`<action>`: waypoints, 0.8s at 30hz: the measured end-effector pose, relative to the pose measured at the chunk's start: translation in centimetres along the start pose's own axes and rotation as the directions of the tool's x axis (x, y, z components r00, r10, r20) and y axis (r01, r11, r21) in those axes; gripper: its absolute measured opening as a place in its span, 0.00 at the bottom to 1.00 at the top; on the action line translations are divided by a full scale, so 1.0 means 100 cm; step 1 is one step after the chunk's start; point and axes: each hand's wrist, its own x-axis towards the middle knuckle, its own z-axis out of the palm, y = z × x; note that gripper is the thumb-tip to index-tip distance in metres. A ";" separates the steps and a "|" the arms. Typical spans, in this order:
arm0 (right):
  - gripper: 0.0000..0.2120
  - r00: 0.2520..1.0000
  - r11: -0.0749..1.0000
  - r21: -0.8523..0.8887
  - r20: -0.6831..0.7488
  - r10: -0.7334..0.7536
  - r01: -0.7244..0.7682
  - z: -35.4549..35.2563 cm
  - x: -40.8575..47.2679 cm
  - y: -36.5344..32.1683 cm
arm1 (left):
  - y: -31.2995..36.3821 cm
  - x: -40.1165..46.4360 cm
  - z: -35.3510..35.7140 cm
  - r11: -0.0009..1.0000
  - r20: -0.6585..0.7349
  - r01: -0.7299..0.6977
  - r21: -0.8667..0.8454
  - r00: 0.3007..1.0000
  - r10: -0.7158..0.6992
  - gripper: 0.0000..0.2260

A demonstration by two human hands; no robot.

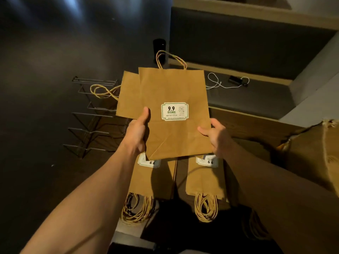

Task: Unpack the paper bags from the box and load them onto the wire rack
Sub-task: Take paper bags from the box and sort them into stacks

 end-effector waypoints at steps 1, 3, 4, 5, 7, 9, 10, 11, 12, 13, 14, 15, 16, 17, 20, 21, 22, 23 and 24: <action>0.08 0.999 0.999 0.021 0.008 0.033 -0.033 -0.007 -0.001 -0.001 | -0.002 -0.001 0.004 1.000 -0.005 -0.012 -0.014 1.000 0.012 0.19; 0.09 0.997 0.996 0.054 -0.029 0.071 -0.069 -0.019 0.001 -0.003 | -0.002 -0.002 0.009 0.993 -0.024 -0.050 -0.109 0.999 0.047 0.21; 0.09 0.993 0.995 0.053 -0.082 0.091 -0.087 -0.026 0.003 -0.005 | 0.000 -0.003 0.011 0.988 -0.043 -0.073 -0.137 0.997 0.068 0.21; 0.08 0.987 0.996 0.011 -0.137 0.088 -0.088 -0.029 0.003 -0.008 | 0.002 -0.004 0.011 0.987 -0.063 -0.100 -0.123 0.994 0.093 0.20; 0.12 0.978 0.927 -0.356 -0.207 0.042 -0.115 -0.030 -0.001 -0.016 | 0.007 -0.006 0.010 0.986 -0.090 -0.151 -0.067 0.985 0.145 0.18; 0.16 0.984 0.675 -0.738 -0.139 -0.114 -0.026 -0.027 -0.004 -0.028 | 0.012 -0.007 0.005 0.980 -0.109 -0.193 -0.052 0.976 0.187 0.17; 0.16 0.983 0.616 -0.787 -0.093 -0.159 0.025 -0.025 -0.001 -0.033 | 0.016 -0.010 0.002 0.975 -0.122 -0.212 -0.064 0.971 0.203 0.17; 0.14 0.981 0.609 -0.790 -0.053 -0.186 0.073 -0.023 0.004 -0.039 | 0.021 -0.013 -0.002 0.972 -0.136 -0.216 -0.087 0.970 0.203 0.17; 0.12 0.976 0.590 -0.793 0.026 -0.217 0.153 -0.021 0.008 -0.047 | 0.026 -0.016 -0.006 0.971 -0.147 -0.211 -0.112 0.970 0.194 0.16; 0.12 0.963 0.594 -0.773 0.081 -0.257 0.224 -0.019 0.010 -0.055 | 0.031 -0.021 -0.012 0.970 -0.157 -0.196 -0.144 0.972 0.174 0.16; 0.13 0.956 0.625 -0.742 0.069 -0.286 0.241 -0.018 0.010 -0.062 | 0.036 -0.023 -0.019 0.962 -0.176 -0.199 -0.186 0.970 0.167 0.18; 0.15 0.959 0.621 -0.752 0.051 -0.279 0.220 -0.015 0.012 -0.067 | 0.041 -0.027 -0.029 0.953 -0.192 -0.216 -0.212 0.966 0.176 0.21; 0.16 0.962 0.545 -0.815 0.055 -0.267 0.198 -0.013 0.011 -0.073 | 0.045 -0.030 -0.036 0.949 -0.217 -0.234 -0.211 0.958 0.188 0.21; 0.16 0.954 0.431 -0.876 0.093 -0.284 0.214 -0.008 0.009 -0.078 | 0.050 -0.032 -0.043 0.949 -0.241 -0.248 -0.197 0.950 0.199 0.20; 0.14 0.875 0.050 -0.937 0.302 -0.378 0.345 0.035 -0.003 -0.086 | 0.060 -0.032 -0.058 0.959 -0.264 -0.281 -0.030 0.928 0.264 0.16; 0.14 0.845 -0.038 -0.920 0.374 -0.382 0.390 0.055 -0.007 -0.085 | 0.060 -0.032 -0.060 0.962 -0.265 -0.270 0.031 0.926 0.268 0.16; 0.14 0.819 -0.109 -0.899 0.432 -0.377 0.424 0.077 -0.010 -0.081 | 0.058 -0.032 -0.061 0.962 -0.278 -0.258 0.089 0.921 0.273 0.18; 0.13 0.789 -0.172 -0.873 0.486 -0.375 0.457 0.096 -0.012 -0.076 | 0.057 -0.033 -0.059 0.958 -0.291 -0.245 0.148 0.915 0.279 0.18; 0.13 0.758 -0.234 -0.842 0.539 -0.366 0.486 0.115 -0.014 -0.070 | 0.054 -0.034 -0.059 0.952 -0.293 -0.239 0.190 0.912 0.287 0.18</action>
